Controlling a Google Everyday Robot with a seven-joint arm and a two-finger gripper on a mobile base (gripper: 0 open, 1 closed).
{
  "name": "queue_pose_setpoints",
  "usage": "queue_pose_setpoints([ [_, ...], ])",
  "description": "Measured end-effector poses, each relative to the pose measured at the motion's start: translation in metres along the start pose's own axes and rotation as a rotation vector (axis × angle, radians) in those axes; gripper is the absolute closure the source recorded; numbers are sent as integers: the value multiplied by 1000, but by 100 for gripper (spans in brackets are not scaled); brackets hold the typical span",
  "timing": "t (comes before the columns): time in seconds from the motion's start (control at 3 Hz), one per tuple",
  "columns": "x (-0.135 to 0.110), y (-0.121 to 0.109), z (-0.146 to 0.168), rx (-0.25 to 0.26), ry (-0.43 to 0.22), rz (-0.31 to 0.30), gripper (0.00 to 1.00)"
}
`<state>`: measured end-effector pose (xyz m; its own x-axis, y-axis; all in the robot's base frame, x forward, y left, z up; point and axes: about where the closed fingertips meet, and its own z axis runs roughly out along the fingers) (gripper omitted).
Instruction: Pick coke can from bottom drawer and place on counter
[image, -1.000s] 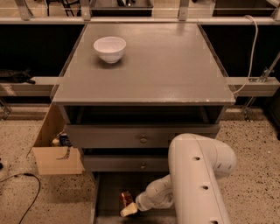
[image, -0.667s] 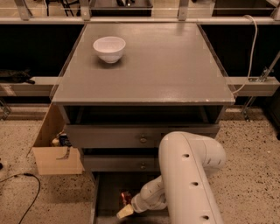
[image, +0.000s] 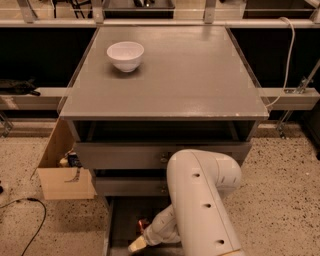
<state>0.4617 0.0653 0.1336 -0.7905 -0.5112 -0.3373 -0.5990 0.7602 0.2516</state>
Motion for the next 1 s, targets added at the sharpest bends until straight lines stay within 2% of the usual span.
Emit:
queue_pose_setpoints([
  [0.33, 0, 0, 0, 0, 0, 0, 0],
  [0.67, 0, 0, 0, 0, 0, 0, 15],
  [1.0, 0, 0, 0, 0, 0, 0, 37],
])
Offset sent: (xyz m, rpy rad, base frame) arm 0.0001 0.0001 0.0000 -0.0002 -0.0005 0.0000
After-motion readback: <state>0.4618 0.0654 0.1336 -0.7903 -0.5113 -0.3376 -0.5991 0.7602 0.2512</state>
